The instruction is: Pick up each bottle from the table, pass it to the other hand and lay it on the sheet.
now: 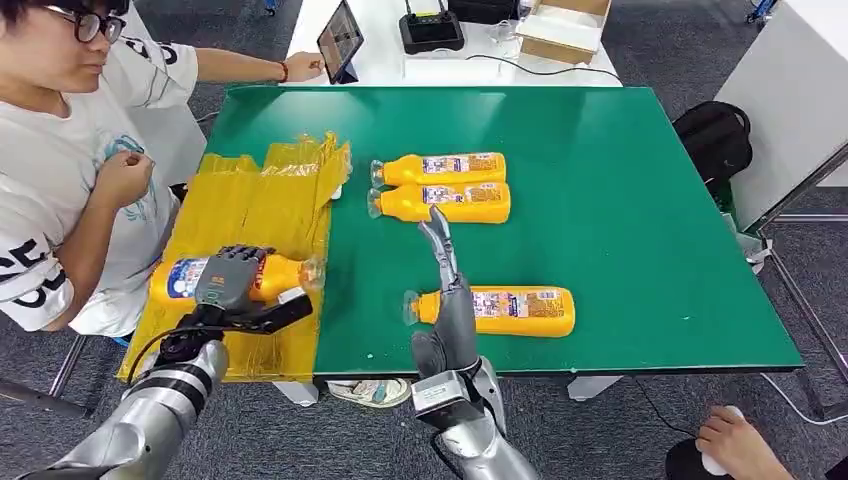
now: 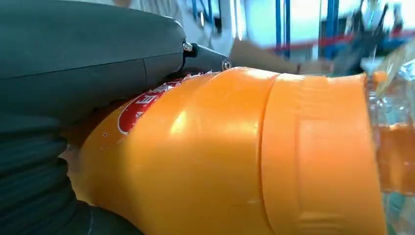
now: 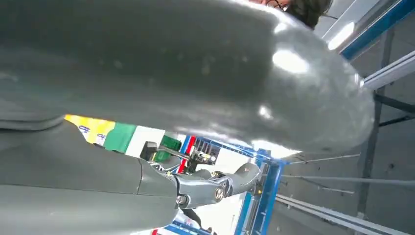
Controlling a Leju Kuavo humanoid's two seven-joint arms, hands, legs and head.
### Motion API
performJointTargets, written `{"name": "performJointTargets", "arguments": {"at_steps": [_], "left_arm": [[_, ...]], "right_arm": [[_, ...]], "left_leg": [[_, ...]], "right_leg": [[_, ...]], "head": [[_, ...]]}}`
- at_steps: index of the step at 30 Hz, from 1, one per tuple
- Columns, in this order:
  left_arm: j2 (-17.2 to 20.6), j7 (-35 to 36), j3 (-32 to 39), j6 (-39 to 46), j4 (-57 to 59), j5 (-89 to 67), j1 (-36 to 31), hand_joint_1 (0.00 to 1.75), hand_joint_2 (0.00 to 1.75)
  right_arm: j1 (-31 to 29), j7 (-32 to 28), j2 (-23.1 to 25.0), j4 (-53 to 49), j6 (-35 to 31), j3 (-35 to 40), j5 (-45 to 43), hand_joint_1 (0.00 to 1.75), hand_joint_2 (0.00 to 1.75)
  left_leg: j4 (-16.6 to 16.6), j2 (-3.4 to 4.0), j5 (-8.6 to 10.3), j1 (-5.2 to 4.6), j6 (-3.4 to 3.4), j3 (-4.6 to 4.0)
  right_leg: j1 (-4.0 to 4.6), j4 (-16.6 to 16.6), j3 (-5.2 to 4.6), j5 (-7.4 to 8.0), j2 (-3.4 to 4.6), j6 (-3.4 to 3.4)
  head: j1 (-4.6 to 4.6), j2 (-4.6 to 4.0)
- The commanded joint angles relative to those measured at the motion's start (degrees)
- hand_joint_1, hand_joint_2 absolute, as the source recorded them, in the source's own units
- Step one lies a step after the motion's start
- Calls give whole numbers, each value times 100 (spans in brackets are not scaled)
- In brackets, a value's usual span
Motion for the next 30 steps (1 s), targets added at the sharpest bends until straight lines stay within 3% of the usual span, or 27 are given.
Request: {"name": "performJointTargets", "arguments": {"at_steps": [1,7,8,14,19,23,30], "left_arm": [[155,266,-410,-475,900,-149,-343,175,175],[166,355,-234,-971,1045,91,-397,173,175],[150,315,-128,-1038,1018,231,-392,0,175],[18,-60,587,-2010,965,1269,-486,0,175],[18,-60,587,-2010,965,1269,-486,0,175],[-109,-393,877,-2727,867,2057,-472,0,175],[-174,-582,998,-3182,865,2517,-511,0,175]], "right_arm": [[-94,-140,-137,193,106,72,-33,0,0],[-66,-68,-126,284,179,62,-46,0,0],[-55,-42,-124,314,202,58,-46,0,0],[-50,67,-98,482,320,-10,-78,0,0],[-50,67,-98,482,320,-10,-78,0,0],[-86,87,-55,605,413,-83,-83,0,0],[-110,89,-60,673,459,-90,-89,0,0]], "left_leg": [[-4,6,-11,2,7,32],[-7,0,-3,1,4,23],[-9,5,-7,1,7,39],[-11,4,-5,1,7,57],[-17,7,-9,-1,9,80],[-13,1,-5,0,8,78],[-15,-16,1,0,10,93]], "right_leg": [[6,-5,32,-9,-1,-16],[3,-8,25,-1,2,-11],[5,-10,39,-4,4,-17],[4,-12,60,-1,6,-15],[5,-17,80,-5,6,-21],[5,-13,80,-3,2,-21],[4,-17,100,-3,-11,-20]], "head": [[-2,0],[-2,0],[-2,0],[0,0],[-2,0],[0,0],[0,0]]}}
